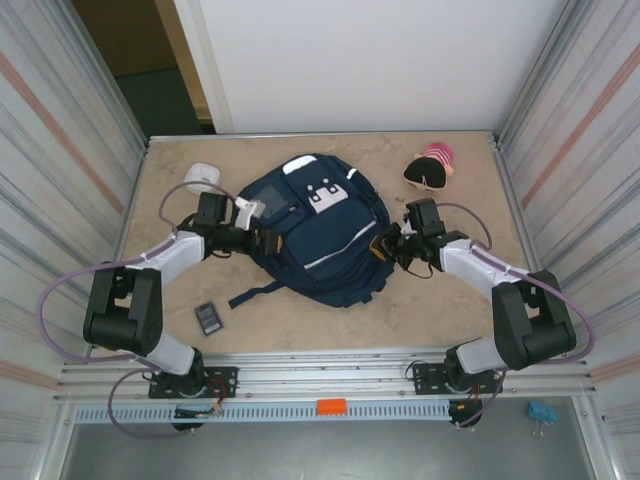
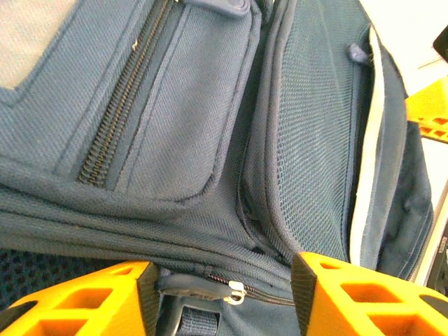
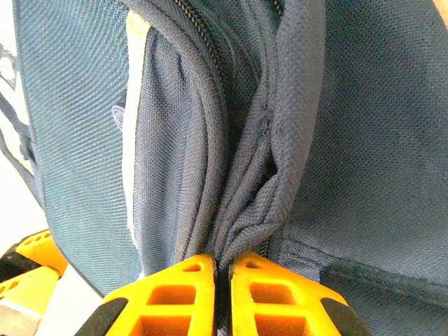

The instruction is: Pack books, pencil case, and school supplies into a backpack

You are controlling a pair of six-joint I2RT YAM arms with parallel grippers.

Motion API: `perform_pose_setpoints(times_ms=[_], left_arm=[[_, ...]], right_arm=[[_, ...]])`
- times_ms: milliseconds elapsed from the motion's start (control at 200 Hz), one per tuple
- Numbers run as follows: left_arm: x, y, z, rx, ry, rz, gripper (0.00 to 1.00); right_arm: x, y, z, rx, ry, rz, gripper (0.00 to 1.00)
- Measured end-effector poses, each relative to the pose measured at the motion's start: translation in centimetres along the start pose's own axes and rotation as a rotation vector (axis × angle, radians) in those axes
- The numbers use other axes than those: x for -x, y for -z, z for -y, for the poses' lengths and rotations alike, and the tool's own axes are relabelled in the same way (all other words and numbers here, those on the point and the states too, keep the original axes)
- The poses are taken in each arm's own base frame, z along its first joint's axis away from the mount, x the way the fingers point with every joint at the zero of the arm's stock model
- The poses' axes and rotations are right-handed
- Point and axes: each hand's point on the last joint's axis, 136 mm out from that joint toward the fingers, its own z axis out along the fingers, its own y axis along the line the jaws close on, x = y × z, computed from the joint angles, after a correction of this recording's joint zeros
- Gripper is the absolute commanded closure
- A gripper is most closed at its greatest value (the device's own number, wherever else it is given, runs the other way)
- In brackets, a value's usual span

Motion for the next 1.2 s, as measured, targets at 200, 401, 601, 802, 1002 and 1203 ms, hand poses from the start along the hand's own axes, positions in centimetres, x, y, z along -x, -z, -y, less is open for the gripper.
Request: perform_pose_setpoints(times_ms=[200,401,601,802,1002,1203], left_arm=[[-0.9,-0.2,0.2,0.006,-0.015,-0.036,0.66],[-1.6,-0.9,1.2,-0.002,-0.043,-0.063,0.83],[-2.4,-0.3,1.1,0.024,0.02,0.005,1.0],[-3.2,-0.4,1.7,0.001,0.094,0.099,1.0],[-3.0,-1.4,4.4,-0.018,0.017,0.132,0.96],[-3.4,-1.8,7.2,0.009,-0.204,0.156,0.97]], right_arm=[[0.4,0.3,-0.8,0.027,0.003,0.001,0.92],[0.9,0.4,-0.9,0.04,-0.004,0.009,0.93],[1.2,0.6,-1.0,0.047,-0.003,0.019,0.94],[1.5,0.6,-1.5,0.065,-0.005,0.032,0.94],[2.2,0.7,-2.6,0.105,-0.016,0.063,0.95],[2.7,0.8,-3.1,0.12,-0.014,0.09,0.95]])
